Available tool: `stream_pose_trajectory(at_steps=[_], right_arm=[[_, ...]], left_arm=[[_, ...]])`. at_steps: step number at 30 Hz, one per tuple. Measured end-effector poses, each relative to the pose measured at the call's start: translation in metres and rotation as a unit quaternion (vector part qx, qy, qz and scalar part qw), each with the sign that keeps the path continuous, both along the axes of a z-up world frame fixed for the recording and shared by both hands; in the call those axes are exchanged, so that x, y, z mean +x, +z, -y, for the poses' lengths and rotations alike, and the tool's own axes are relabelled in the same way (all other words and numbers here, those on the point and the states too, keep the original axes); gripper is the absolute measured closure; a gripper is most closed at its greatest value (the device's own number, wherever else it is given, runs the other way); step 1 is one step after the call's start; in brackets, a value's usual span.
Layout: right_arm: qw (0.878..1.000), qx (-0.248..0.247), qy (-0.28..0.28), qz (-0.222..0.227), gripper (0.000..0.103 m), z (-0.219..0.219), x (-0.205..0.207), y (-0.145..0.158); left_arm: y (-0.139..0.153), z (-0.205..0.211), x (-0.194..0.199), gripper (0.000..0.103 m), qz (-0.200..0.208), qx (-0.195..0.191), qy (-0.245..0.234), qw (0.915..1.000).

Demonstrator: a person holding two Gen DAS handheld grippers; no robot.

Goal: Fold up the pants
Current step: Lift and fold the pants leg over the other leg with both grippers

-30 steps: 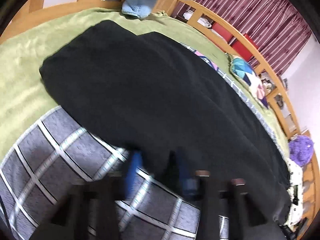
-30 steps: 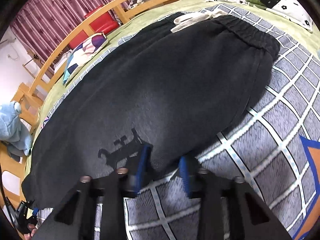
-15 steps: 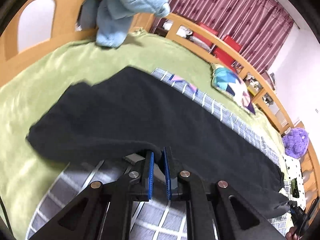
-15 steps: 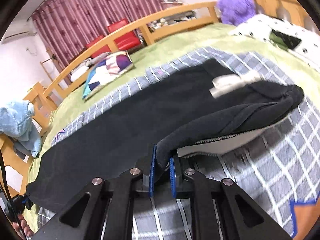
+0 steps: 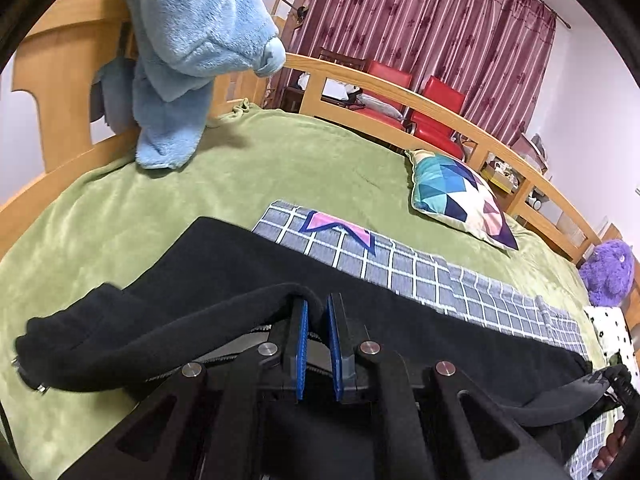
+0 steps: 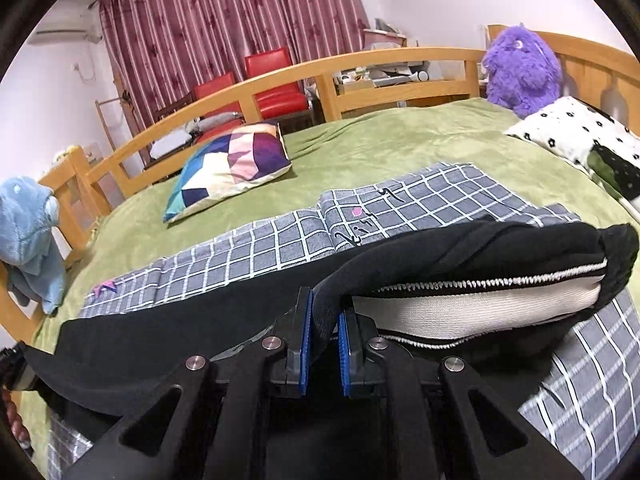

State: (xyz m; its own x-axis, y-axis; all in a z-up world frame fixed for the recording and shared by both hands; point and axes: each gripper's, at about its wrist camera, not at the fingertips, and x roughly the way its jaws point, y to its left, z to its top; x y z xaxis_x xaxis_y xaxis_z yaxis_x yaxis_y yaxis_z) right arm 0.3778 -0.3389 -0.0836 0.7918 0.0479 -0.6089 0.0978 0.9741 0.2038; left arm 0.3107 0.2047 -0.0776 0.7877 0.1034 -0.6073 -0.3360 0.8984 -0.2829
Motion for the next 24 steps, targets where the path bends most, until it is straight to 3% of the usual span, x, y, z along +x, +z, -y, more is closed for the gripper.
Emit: stream_pose_trajectory(at_steps=[5,11,13,15,18,19,20,24], right_arm=[[1.000,0.004,-0.002,-0.013,0.092,0.002,0.040,-0.018],[0.998,0.000,-0.019,-0.052,0.090,0.000,0.076,-0.054],[0.998,-0.015,-0.024,-0.055,0.084,-0.003,0.077,-0.060],[0.998,-0.027,-0.024,-0.050,0.067,-0.004,0.070,-0.059],[0.998,-0.034,-0.014,-0.042,0.060,-0.004,0.054,-0.052],[0.998,-0.034,-0.011,-0.043,0.059,-0.004,0.048,-0.050],[0.998,-0.033,-0.007,-0.046,0.059,-0.005,0.044,-0.048],[0.997,-0.046,0.014,-0.066,0.059,-0.010,0.009,-0.050]], left_arm=[[-0.009,0.006,0.045,0.093,-0.005,0.025,0.003,0.9997],[-0.030,0.006,0.078,0.093,-0.024,0.021,0.013,0.9994],[-0.038,0.005,0.083,0.093,-0.034,0.022,0.017,0.9990],[-0.042,0.005,0.085,0.089,-0.040,0.025,0.018,0.9987],[-0.037,0.005,0.076,0.060,-0.043,0.049,0.034,0.9973],[-0.033,0.004,0.071,0.042,-0.041,0.057,0.041,0.9967],[-0.030,0.003,0.065,0.033,-0.034,0.061,0.046,0.9965],[-0.012,-0.007,0.031,0.029,-0.016,0.060,0.052,0.9968]])
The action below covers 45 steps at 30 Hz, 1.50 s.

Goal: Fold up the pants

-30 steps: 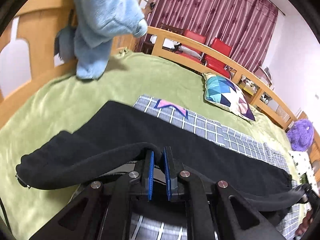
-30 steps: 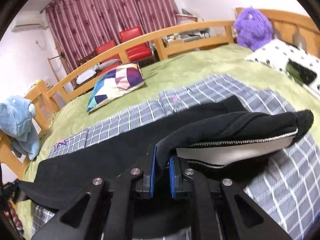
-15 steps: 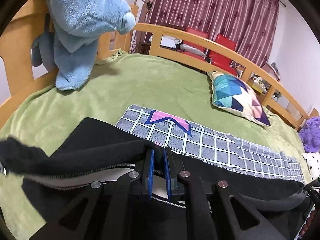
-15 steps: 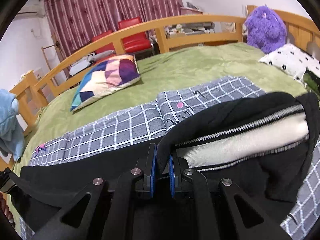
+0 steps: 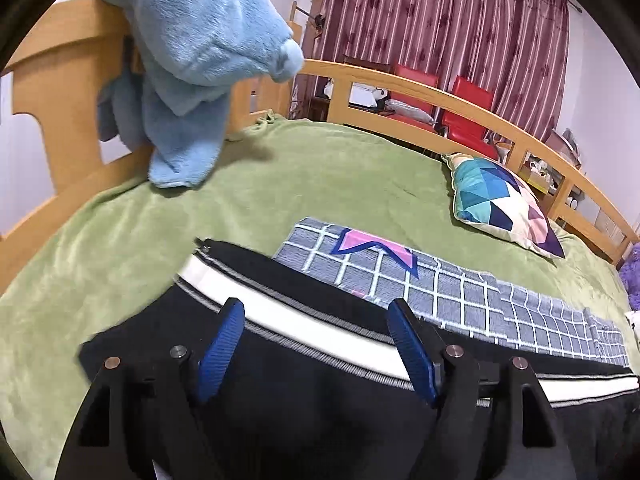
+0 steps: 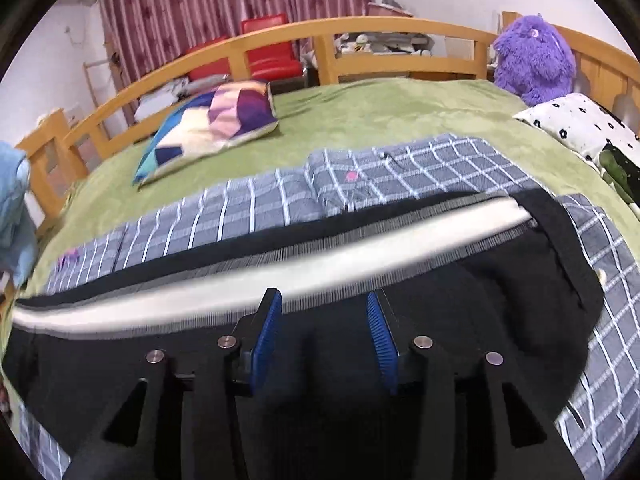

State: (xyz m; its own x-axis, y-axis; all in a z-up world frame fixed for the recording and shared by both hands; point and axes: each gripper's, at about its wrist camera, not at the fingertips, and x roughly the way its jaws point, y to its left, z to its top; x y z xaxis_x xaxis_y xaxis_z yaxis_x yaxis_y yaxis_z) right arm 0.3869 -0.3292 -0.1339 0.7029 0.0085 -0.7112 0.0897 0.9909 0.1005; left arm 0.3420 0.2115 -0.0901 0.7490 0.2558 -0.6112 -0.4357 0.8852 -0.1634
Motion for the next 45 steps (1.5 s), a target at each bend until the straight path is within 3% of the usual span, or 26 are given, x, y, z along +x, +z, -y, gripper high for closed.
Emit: stream_pose_trajectory(at_steps=[3,8,14,17,22,28,31,33,34,35,36,37,40,43,45], right_arm=[[1.000,-0.013,0.010,-0.015,0.057,-0.001,-0.027,-0.006],[0.999,-0.014,0.007,-0.041,0.050,0.015,-0.076,-0.021],[0.996,0.041,-0.057,-0.059,0.046,0.067,-0.130,-0.045],[0.988,0.108,-0.088,-0.059,0.046,0.094,-0.142,-0.059],[0.984,0.149,-0.094,-0.040,0.046,0.108,-0.133,-0.058],[0.977,0.192,-0.081,-0.036,0.044,0.112,-0.089,-0.064],[0.976,0.200,-0.085,-0.029,0.043,0.114,-0.064,-0.071],[0.975,0.205,-0.087,-0.027,0.046,0.118,-0.042,-0.076],[0.972,0.210,-0.097,-0.027,0.049,0.122,-0.035,-0.077],[0.969,0.219,-0.109,-0.030,0.063,0.126,-0.028,-0.077],[0.964,0.235,-0.118,-0.033,0.078,0.130,-0.023,-0.078],[0.959,0.253,-0.120,-0.037,0.081,0.132,-0.020,-0.078],[0.965,0.229,-0.124,-0.016,0.088,0.126,-0.032,-0.053],[0.973,0.208,-0.104,0.009,0.089,0.117,-0.056,-0.018],[0.976,0.197,-0.093,0.003,0.090,0.114,-0.074,-0.001]], left_arm=[[0.001,-0.008,-0.024,0.027,-0.019,-0.004,-0.005,0.9998],[-0.021,-0.026,-0.080,0.025,-0.049,-0.046,-0.016,0.9976],[-0.076,-0.053,-0.131,0.024,-0.058,-0.167,-0.015,0.9841],[-0.095,-0.063,-0.130,0.024,-0.055,-0.230,-0.018,0.9715],[-0.114,-0.072,-0.116,0.024,-0.024,-0.281,-0.025,0.9591],[-0.120,-0.083,-0.090,0.026,0.003,-0.299,-0.029,0.9538],[-0.121,-0.084,-0.072,0.026,0.002,-0.294,-0.022,0.9556],[-0.121,-0.084,-0.062,0.033,0.000,-0.294,-0.012,0.9558],[-0.121,-0.084,-0.058,0.044,0.000,-0.295,-0.007,0.9556],[-0.121,-0.086,-0.055,0.064,-0.002,-0.297,-0.001,0.9549],[-0.122,-0.091,-0.051,0.078,-0.011,-0.300,0.007,0.9537],[-0.121,-0.094,-0.049,0.090,-0.017,-0.303,0.008,0.9528],[-0.107,-0.100,-0.059,0.092,-0.010,-0.326,0.000,0.9451],[-0.072,-0.092,-0.078,0.093,0.000,-0.299,-0.021,0.9540],[-0.048,-0.086,-0.104,0.093,0.003,-0.276,-0.040,0.9602]])
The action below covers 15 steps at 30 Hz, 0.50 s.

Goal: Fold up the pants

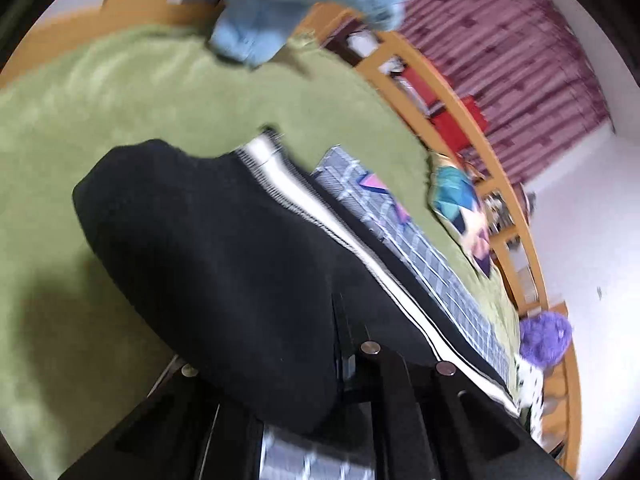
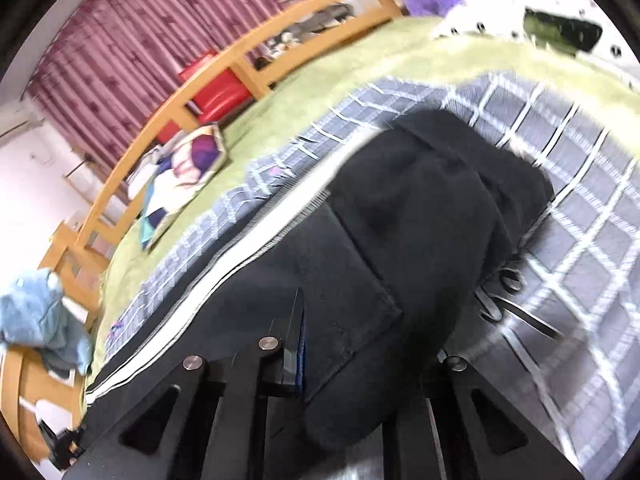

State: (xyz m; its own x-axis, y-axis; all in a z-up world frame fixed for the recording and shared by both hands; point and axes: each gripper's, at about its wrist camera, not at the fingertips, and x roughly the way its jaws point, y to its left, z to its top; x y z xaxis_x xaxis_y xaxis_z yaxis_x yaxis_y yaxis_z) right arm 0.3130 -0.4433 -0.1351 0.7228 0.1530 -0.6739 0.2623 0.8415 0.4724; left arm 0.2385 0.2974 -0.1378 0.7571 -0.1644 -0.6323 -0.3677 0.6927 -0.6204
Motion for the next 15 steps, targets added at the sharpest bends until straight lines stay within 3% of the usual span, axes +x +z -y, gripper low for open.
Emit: stream_pose_trajectory(at_steps=[5,8,13,15], right_arm=[[0.999,-0.031,0.031,-0.029,0.090,0.003,-0.075,0.018],[0.998,-0.016,0.043,-0.042,0.090,0.021,-0.122,0.012],[0.994,-0.013,0.059,-0.090,0.087,0.030,-0.169,-0.033],[0.994,0.002,0.054,-0.100,0.080,0.035,-0.179,-0.050]], left_arm=[[0.023,0.009,-0.076,0.093,-0.011,0.058,-0.015,0.9982],[0.017,0.004,-0.128,0.093,-0.027,0.051,-0.031,0.9979],[-0.016,0.019,-0.160,0.091,-0.094,0.102,-0.038,0.9896],[-0.026,0.019,-0.164,0.081,-0.120,0.107,-0.022,0.9867]])
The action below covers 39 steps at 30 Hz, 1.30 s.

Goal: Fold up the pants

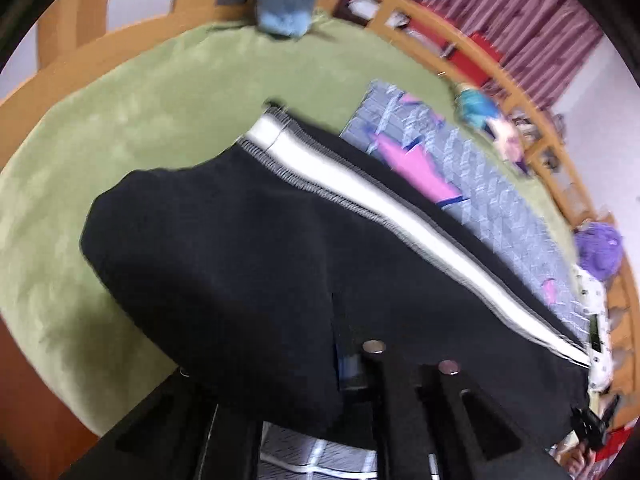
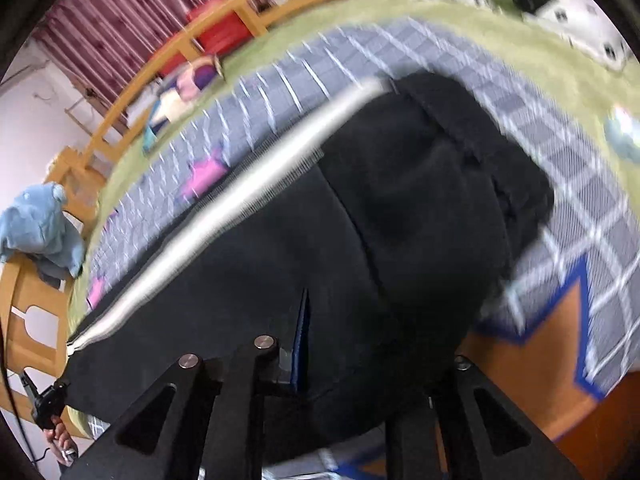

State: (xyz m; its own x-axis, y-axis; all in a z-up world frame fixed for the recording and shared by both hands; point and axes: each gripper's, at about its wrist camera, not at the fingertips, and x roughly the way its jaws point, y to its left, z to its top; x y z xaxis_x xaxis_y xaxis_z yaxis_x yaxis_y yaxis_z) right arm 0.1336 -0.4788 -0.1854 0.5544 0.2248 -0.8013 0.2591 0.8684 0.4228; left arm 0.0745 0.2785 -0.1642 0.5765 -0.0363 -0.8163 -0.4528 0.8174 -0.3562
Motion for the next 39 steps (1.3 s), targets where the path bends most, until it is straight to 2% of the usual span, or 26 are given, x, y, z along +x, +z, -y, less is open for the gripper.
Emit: stream_pose_trajectory(at_steps=[1,2,5,8,13,14,15,17,19,20,22,24,25,26,27,30,33,36,39], right_arm=[[1.000,0.005,-0.003,0.002,0.077,0.003,-0.005,-0.002],[1.000,0.017,-0.012,0.009,0.069,0.009,-0.014,0.000],[0.999,0.013,-0.028,0.040,0.054,0.025,-0.031,0.012],[0.995,0.020,-0.070,0.072,0.043,0.048,-0.031,0.017],[0.985,0.096,-0.135,0.050,0.038,0.076,0.012,-0.023],[0.982,0.095,-0.156,0.047,0.041,0.079,0.021,-0.026],[0.982,0.080,-0.167,0.048,0.053,0.079,0.028,-0.023],[0.989,0.032,-0.117,0.089,0.063,0.075,0.042,0.007],[0.985,0.028,-0.088,0.144,0.064,0.078,0.037,0.032],[0.984,0.030,-0.083,0.152,0.064,0.078,0.036,0.037],[0.989,0.018,-0.079,0.123,0.062,0.078,0.041,0.030],[0.996,-0.006,-0.067,0.058,0.053,0.081,0.044,0.003],[0.997,-0.010,-0.063,0.034,0.053,0.088,0.034,-0.008],[0.998,-0.012,-0.058,0.021,0.053,0.092,0.027,-0.015],[0.998,-0.010,-0.055,0.029,0.053,0.093,0.019,-0.016],[0.995,-0.051,-0.070,0.040,0.047,0.091,-0.009,0.000],[0.993,-0.086,-0.069,0.047,0.047,0.078,-0.025,0.023],[0.990,-0.113,-0.063,0.059,0.047,0.058,-0.023,0.051],[0.988,-0.115,-0.051,0.090,0.047,0.024,-0.015,0.079]], left_arm=[[0.000,-0.001,-0.001,0.068,-0.008,0.004,0.012,0.9999],[0.003,-0.003,-0.002,0.057,-0.016,0.010,0.026,0.9995],[0.018,-0.005,-0.009,0.043,-0.017,0.037,0.035,0.9986],[0.033,0.000,-0.017,0.036,-0.009,0.050,0.038,0.9980],[0.040,0.016,-0.022,0.034,-0.001,0.025,0.050,0.9984],[0.042,0.020,-0.023,0.034,-0.001,0.029,0.049,0.9984],[0.044,0.024,-0.025,0.034,-0.001,0.035,0.046,0.9983],[0.050,0.031,-0.023,0.034,-0.002,0.045,0.039,0.9982],[0.057,0.037,-0.023,0.034,0.005,0.051,0.033,0.9981],[0.060,0.039,-0.023,0.034,0.008,0.054,0.032,0.9980],[0.065,0.042,-0.024,0.034,0.013,0.065,0.031,0.9973],[0.066,0.043,-0.022,0.034,0.013,0.069,0.030,0.9971],[0.065,0.043,-0.022,0.034,0.011,0.069,0.029,0.9971],[0.065,0.043,-0.021,0.034,0.010,0.070,0.027,0.9972],[0.065,0.042,-0.022,0.034,0.009,0.072,0.023,0.9971],[0.071,0.039,-0.024,0.034,0.016,0.088,0.014,0.9959],[0.080,0.033,-0.024,0.029,0.033,0.107,0.004,0.9937],[0.092,0.021,-0.018,0.028,0.049,0.125,-0.006,0.9909],[0.094,0.009,-0.006,0.024,0.057,0.130,-0.007,0.9898]])
